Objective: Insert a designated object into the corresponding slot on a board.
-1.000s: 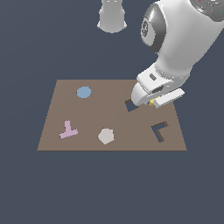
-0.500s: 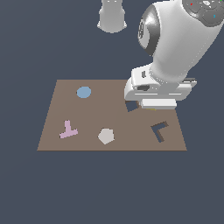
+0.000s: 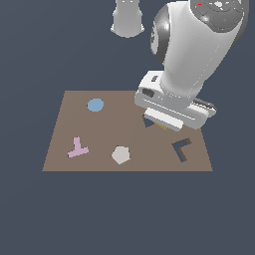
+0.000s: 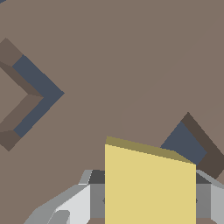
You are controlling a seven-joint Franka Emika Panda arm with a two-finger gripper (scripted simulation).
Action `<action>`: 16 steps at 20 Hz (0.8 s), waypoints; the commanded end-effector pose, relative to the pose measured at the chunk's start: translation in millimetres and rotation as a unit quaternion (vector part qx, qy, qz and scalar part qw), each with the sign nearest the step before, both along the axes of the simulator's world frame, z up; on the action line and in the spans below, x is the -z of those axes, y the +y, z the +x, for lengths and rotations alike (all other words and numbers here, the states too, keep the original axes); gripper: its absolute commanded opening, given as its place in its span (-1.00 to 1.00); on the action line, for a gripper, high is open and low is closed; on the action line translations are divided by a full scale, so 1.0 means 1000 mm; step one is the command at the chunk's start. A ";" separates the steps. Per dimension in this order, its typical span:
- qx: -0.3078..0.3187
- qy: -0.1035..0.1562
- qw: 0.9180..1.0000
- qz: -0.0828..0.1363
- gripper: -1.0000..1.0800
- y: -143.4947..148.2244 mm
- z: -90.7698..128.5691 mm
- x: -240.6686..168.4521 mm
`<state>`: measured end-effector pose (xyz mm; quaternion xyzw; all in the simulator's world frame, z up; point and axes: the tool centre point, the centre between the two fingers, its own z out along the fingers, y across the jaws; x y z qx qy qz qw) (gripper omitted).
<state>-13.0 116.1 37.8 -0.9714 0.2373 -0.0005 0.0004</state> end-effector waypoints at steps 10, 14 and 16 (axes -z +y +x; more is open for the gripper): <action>0.217 0.000 0.976 0.000 -1.00 -0.025 -0.004 -0.002; 0.264 0.000 0.964 0.000 -1.00 -0.031 -0.006 -0.002; 0.283 0.000 0.959 0.000 -1.00 -0.033 -0.007 -0.003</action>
